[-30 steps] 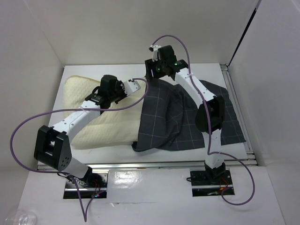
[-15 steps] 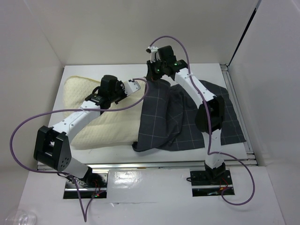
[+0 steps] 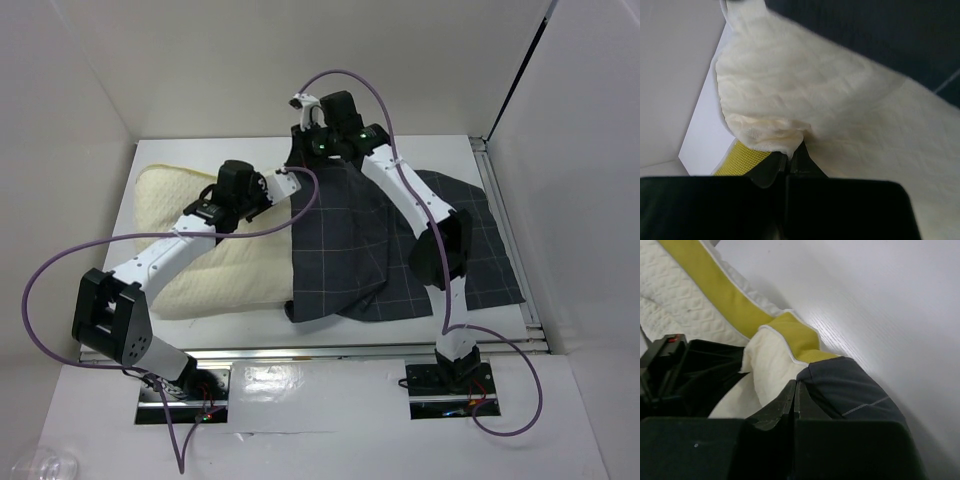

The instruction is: Put the pillow into the pillowcase

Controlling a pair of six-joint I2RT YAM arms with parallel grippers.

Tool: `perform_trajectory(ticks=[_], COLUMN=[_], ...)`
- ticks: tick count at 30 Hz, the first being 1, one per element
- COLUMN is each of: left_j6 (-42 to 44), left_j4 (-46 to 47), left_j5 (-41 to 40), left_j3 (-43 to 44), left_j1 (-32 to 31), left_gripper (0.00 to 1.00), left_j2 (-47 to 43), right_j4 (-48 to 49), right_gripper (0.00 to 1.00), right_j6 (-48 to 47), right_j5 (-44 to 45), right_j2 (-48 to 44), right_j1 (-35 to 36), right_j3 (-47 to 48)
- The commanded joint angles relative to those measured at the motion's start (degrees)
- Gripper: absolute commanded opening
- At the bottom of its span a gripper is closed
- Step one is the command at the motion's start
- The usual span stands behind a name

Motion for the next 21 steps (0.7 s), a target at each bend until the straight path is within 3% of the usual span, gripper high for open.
perform_trajectory(ticks=[1, 7, 11, 21], left_j6=[-1.50, -3.26, -4.40, -7.03], left_j4=[7.69, 8.22, 7.70, 5.06], left_j5=[0.55, 0.03, -0.50, -1.64], left_j3=[5.43, 8.15, 8.69, 6.93], left_j1=[-1.97, -3.73, -5.23, -7.78], left_gripper=[0.00, 0.00, 0.00, 0.00], left_j2=[-1.15, -1.14, -2.54, -7.82], right_j4=[-0.08, 0.45, 0.97, 0.98], right_gripper=[0.00, 0.00, 0.00, 0.00], right_j6=[2.25, 3.91, 3.39, 4.62], right_j5=[-6.80, -7.33, -3.04, 1.37], right_j2=[0.22, 1.89, 2.42, 4.27], right_j1=[4.63, 7.26, 7.88, -1.08], right_j3=[4.03, 5.08, 5.08, 3.94])
